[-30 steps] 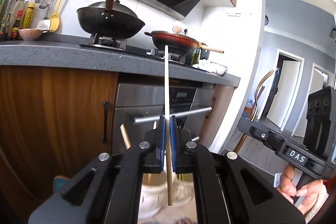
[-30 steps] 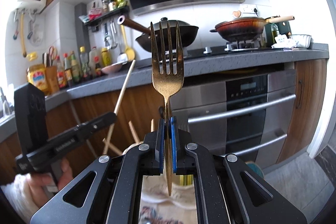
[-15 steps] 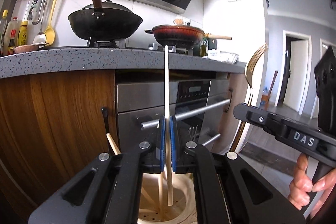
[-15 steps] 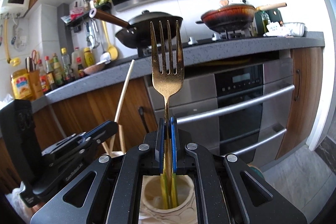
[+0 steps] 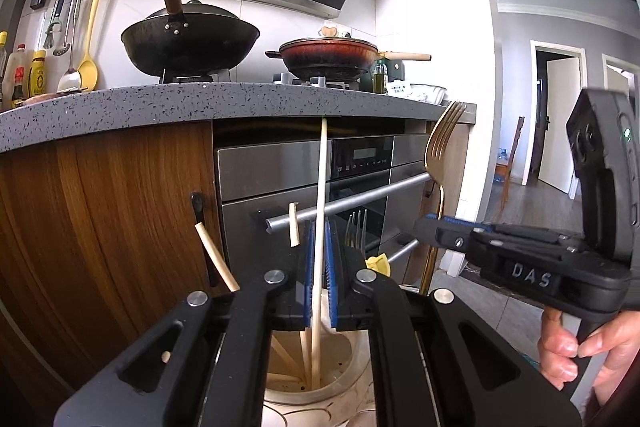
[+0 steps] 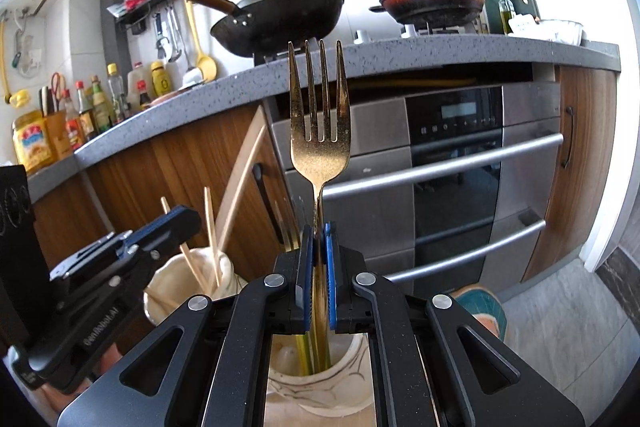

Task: Organize utensils
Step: 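Release the chopstick into the larger pot while the right tool drops the fork in the smaller, then withdraw both open tools back over the last chopstick and silver spoon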

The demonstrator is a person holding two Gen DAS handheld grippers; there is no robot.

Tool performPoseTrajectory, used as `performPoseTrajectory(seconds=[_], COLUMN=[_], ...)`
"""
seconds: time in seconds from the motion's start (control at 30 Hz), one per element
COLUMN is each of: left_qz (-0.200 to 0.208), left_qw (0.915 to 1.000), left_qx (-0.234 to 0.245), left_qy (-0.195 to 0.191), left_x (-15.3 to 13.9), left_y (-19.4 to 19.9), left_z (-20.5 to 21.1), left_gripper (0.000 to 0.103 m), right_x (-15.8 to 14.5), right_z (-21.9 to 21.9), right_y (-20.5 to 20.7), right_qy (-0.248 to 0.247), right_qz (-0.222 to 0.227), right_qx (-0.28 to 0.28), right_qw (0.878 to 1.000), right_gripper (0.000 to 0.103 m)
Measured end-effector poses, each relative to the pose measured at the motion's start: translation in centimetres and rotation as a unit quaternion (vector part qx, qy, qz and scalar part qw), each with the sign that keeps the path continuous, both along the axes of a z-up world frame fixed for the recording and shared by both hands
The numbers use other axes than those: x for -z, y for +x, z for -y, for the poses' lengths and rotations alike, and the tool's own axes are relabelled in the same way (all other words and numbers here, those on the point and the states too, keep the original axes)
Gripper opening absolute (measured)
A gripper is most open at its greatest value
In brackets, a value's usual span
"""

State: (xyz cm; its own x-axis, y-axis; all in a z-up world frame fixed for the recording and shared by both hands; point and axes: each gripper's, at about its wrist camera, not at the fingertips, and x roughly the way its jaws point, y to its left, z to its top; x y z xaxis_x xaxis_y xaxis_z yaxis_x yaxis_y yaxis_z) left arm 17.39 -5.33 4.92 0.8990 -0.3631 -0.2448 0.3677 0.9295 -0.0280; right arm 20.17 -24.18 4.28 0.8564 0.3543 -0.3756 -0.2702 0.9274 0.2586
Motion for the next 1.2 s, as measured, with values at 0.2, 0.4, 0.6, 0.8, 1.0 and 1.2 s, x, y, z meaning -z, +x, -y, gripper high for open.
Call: performPoseTrajectory(seconds=[0.2, 0.4, 0.6, 0.8, 1.0, 1.2], left_qz=[-0.001, 0.000, -0.001, 0.003, 0.010, 0.012], left_qw=[1.0000, 0.9999, 0.9999, 0.9998, 0.9997, 0.9998], left_qx=[0.005, 0.011, 0.013, 0.020, 0.021, 0.017], left_qy=[0.000, -0.001, 0.000, -0.002, 0.001, 0.002], left_x=[-0.1, -0.3, -0.5, -0.8, -1.2, -1.8], left_y=[-0.3, -0.7, -0.9, -1.6, -2.3, -2.8], left_z=[0.1, 0.0, 0.0, 0.1, 0.2, -0.3], left_gripper=[0.011, 0.017, 0.019, 0.028, 0.035, 0.036], right_x=[0.7, 1.5, 2.3, 2.9, 2.8, 2.8], right_z=[0.0, 0.3, 0.4, 0.5, 0.8, 1.2], right_y=[0.0, 0.8, 1.2, 1.6, 1.7, 1.2], right_qy=[-0.003, -0.002, -0.007, -0.005, -0.008, -0.009], right_qz=[-0.013, -0.035, -0.050, -0.061, -0.063, -0.068], right_qx=[-0.001, 0.007, 0.013, 0.015, 0.029, 0.035], right_qw=[1.000, 0.999, 0.999, 0.998, 0.998, 0.997], right_gripper=[0.007, 0.007, 0.007, 0.008, 0.022, 0.029])
